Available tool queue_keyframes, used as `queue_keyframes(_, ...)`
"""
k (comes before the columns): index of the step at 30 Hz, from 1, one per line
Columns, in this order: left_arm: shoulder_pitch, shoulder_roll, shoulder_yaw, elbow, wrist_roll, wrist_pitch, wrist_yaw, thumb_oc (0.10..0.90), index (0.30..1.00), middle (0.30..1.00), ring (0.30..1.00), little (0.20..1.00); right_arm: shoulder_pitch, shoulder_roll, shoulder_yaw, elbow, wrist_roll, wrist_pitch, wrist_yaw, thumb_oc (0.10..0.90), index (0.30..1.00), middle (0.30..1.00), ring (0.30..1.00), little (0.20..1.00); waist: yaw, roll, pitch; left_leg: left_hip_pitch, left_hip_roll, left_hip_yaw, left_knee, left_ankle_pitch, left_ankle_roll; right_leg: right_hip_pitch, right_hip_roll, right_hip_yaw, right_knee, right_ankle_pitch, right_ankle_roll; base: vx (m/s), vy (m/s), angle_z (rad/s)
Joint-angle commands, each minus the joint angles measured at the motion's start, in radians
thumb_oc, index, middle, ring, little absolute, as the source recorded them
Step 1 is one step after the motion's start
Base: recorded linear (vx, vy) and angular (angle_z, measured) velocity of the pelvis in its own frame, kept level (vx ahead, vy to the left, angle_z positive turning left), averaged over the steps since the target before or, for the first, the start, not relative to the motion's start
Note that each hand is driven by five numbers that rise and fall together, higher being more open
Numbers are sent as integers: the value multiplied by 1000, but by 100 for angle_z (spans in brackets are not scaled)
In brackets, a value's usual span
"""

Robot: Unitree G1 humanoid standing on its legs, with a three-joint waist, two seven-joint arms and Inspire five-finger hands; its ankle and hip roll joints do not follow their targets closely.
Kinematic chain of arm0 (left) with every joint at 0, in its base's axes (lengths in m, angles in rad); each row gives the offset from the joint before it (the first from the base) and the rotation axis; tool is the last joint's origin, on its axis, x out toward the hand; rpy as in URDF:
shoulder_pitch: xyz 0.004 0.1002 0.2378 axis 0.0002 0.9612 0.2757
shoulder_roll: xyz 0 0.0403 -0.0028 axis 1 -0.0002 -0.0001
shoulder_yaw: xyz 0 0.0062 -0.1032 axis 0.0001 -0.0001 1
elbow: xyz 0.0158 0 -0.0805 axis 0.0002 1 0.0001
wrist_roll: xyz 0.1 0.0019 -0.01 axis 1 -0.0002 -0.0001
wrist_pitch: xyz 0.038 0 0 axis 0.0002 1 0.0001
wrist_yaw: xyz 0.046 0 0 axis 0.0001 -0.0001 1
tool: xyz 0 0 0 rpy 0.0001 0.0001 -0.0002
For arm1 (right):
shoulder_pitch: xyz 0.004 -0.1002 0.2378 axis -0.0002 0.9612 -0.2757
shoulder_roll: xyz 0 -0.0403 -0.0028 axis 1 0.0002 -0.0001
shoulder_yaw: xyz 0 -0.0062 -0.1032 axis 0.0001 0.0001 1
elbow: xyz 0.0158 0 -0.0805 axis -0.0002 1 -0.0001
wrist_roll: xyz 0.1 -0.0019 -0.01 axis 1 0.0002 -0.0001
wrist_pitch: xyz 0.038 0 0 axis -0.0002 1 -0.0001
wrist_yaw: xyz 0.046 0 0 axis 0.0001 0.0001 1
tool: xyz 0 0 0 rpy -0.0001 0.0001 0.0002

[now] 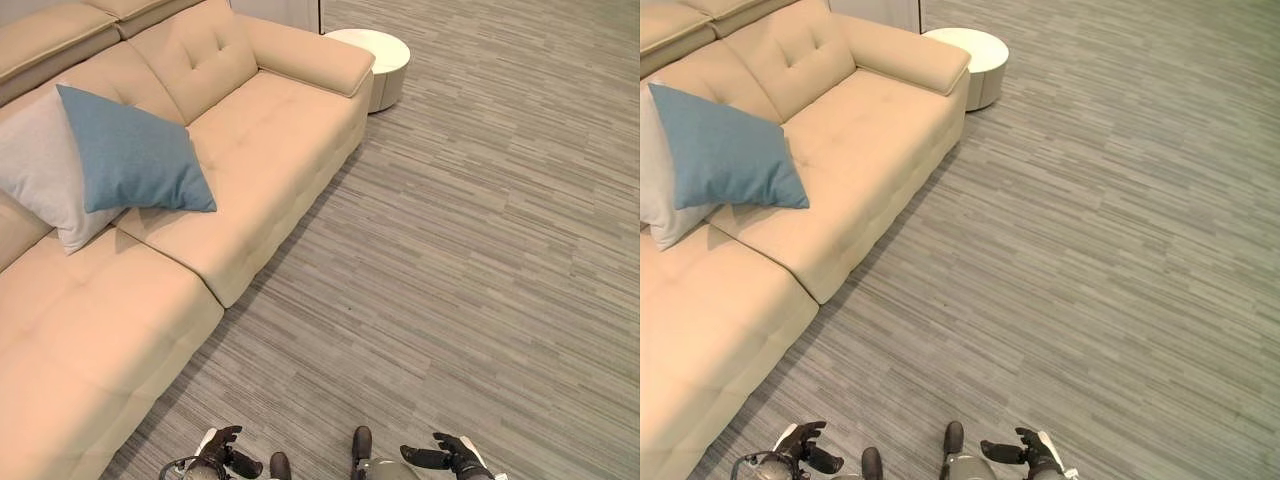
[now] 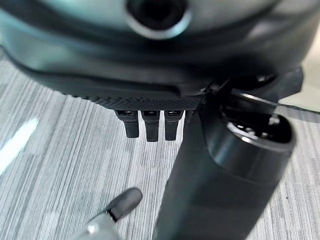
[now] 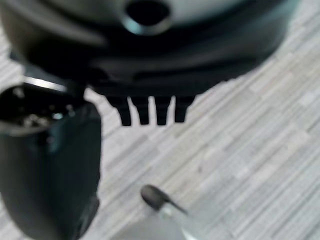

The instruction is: Pick up all the scattered cushions and arrange them neatly on the sofa.

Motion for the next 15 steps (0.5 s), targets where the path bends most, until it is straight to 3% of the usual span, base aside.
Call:
queue_keyframes(1,-51,10,-7,20,8,-32,11,800,900,900,900,900,1,-42,9,33,22,-18,-5,800,900,900,900,900,-13,-41,-27,-45,-85,11,76,-84,2,-12,-62,41,95,-116,95,110,-161,20)
queue_keyframes(3,-52,6,-10,16,1,-34,8,800,900,900,900,900,0,-44,6,29,31,-23,-2,800,900,900,900,900,-16,-47,-16,-62,-77,10,167,-109,-12,9,-60,36,91,-124,80,90,-190,16)
queue_keyframes(4,-52,1,-12,12,-4,-33,5,800,900,900,900,900,-1,-47,2,27,39,-26,2,800,900,900,900,900,-18,-53,-7,-93,-61,23,283,-114,-35,38,-58,26,82,-140,60,89,-224,29)
queue_keyframes(6,-58,0,-19,3,-8,-29,5,800,900,900,900,900,-6,-54,3,23,47,-26,1,800,900,900,900,900,-12,-61,16,-178,-28,29,456,-52,-70,66,-55,16,79,-155,32,50,-165,38)
queue_keyframes(7,-59,0,-19,3,-8,-29,5,800,900,900,900,900,-6,-53,3,23,47,-26,2,800,900,900,900,900,-13,-60,16,-183,-26,26,462,-54,-71,65,-53,14,79,-155,31,48,-154,48)
queue_keyframes(8,-60,1,-21,1,-6,-25,7,800,900,900,900,900,-4,-56,0,19,61,-23,5,800,900,900,900,900,-15,-72,26,-221,14,70,551,-39,-71,86,-46,7,73,-169,9,88,-117,42)
queue_keyframes(10,-57,-1,-22,3,-7,-23,6,800,900,900,900,900,0,-56,-2,22,69,-21,6,800,900,900,900,900,-15,-72,23,-226,26,87,545,-47,-62,100,-43,-1,63,-174,8,101,-65,25)
queue_keyframes(13,-46,-7,-19,16,-3,-18,6,800,900,900,900,900,13,-57,-9,31,73,-20,7,800,900,900,900,900,-16,-70,10,-214,35,120,405,-86,-36,128,-40,-17,43,-188,22,238,47,7)
queue_keyframes(14,-42,-8,-19,18,0,-18,7,800,900,900,900,900,12,-58,-14,36,80,-23,3,800,900,900,900,900,-10,-65,3,-241,34,103,297,-36,-47,144,-31,-20,31,-201,32,379,89,14)
queue_keyframes(15,-43,-7,-19,18,-1,-19,7,800,900,900,900,900,13,-56,-16,38,84,-23,3,800,900,900,900,900,-5,-61,-1,-253,39,89,259,-22,-64,162,-25,-13,24,-220,38,408,95,26)
